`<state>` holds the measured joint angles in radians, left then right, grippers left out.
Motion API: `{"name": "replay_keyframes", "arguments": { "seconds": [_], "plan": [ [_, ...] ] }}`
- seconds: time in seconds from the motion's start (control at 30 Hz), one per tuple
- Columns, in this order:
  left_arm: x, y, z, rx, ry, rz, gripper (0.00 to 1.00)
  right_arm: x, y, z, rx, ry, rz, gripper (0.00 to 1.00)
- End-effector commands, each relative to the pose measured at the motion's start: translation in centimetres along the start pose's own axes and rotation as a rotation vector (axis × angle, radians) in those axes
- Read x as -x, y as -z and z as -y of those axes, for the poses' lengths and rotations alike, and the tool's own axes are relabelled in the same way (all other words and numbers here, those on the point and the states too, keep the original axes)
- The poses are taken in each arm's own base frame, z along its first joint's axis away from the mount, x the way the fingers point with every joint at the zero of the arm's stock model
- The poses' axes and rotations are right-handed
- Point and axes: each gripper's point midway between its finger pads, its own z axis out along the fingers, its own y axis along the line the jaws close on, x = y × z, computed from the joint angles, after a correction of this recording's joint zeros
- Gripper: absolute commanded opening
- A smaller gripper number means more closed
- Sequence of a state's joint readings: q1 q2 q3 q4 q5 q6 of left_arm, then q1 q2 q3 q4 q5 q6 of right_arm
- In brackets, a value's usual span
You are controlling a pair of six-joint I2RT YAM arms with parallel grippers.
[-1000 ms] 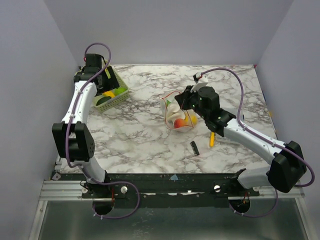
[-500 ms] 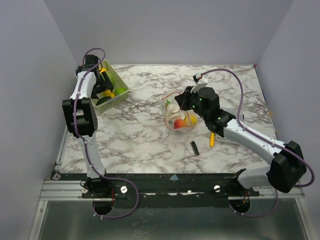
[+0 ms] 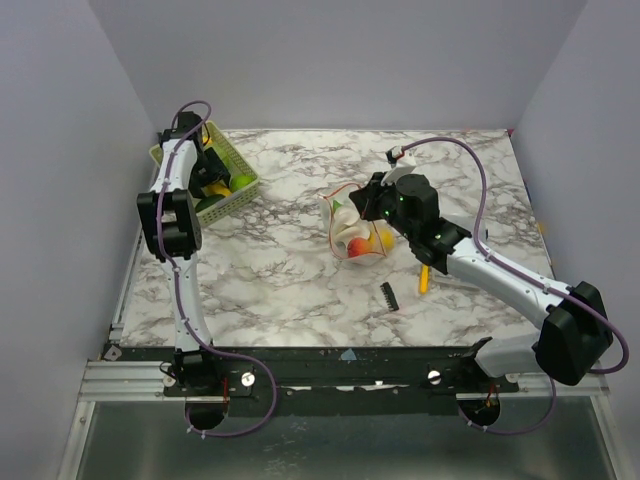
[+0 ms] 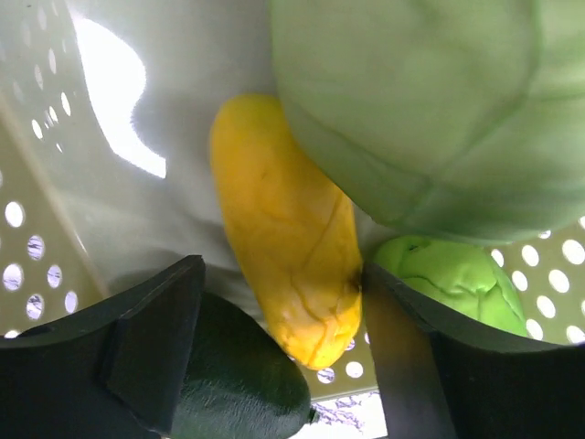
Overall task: Place the food in the zip-top bag and seal the zipper
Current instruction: Pick up the fake fruit from the bin, then place the fake fruit in the zipper food storage bag.
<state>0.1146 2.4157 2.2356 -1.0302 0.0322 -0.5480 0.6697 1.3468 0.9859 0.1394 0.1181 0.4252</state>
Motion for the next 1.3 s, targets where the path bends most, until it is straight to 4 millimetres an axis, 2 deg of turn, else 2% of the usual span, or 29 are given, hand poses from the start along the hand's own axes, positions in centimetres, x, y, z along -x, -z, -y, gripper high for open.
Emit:
{"name": "replay_keyframes", "arguments": {
  "seconds": [0.0, 0.17, 0.23, 0.47, 0.77, 0.83, 1.0, 1.07, 1.17, 1.27],
  "plan": [
    [-1.8, 0.7, -0.4, -0.014, -0.003, -0.071, 0.60, -0.2, -0.3, -0.1, 0.010, 0.007, 0.002, 0.01],
    [-2.0, 2.5, -0.4, -0.034, -0.022, -0.036, 0.32, -0.2, -0.3, -0.1, 0.009, 0.006, 0.002, 0.01],
    [-2.2, 3.5, -0.7, -0.037, -0.017, -0.013, 0.28, -0.1, -0.2, -0.2, 0.009, 0.007, 0.005, 0.01],
    [-1.9, 8.5, -1.4, -0.053, -0.046, 0.116, 0.28, -0.3, -0.2, -0.3, 0.020, 0.001, -0.003, 0.01],
    [-1.3, 15.2, 0.1, -0.176, -0.053, 0.262, 0.26, -0.4, -0.2, -0.5, 0.028, -0.004, -0.005, 0.01],
    [-1.4, 16.1, 0.7, -0.215, -0.052, 0.276, 0.25, -0.4, -0.2, -0.5, 0.029, -0.003, -0.004, 0.01],
    [-1.7, 16.6, 0.8, -0.237, -0.046, 0.289, 0.20, -0.2, -0.2, -0.6, 0.030, -0.002, -0.001, 0.01],
    [-2.1, 17.4, 1.2, -0.282, -0.051, 0.304, 0.19, -0.3, -0.2, -0.5, 0.028, -0.001, -0.004, 0.01],
    [-3.3, 19.5, 3.0, -0.409, -0.100, 0.321, 0.19, -0.2, -0.2, -0.5, 0.025, -0.001, -0.003, 0.01],
    [-5.9, 21.8, 5.2, -0.532, -0.179, 0.333, 0.19, -0.4, -0.3, -0.5, 0.028, -0.001, -0.008, 0.01]
  ]
}}
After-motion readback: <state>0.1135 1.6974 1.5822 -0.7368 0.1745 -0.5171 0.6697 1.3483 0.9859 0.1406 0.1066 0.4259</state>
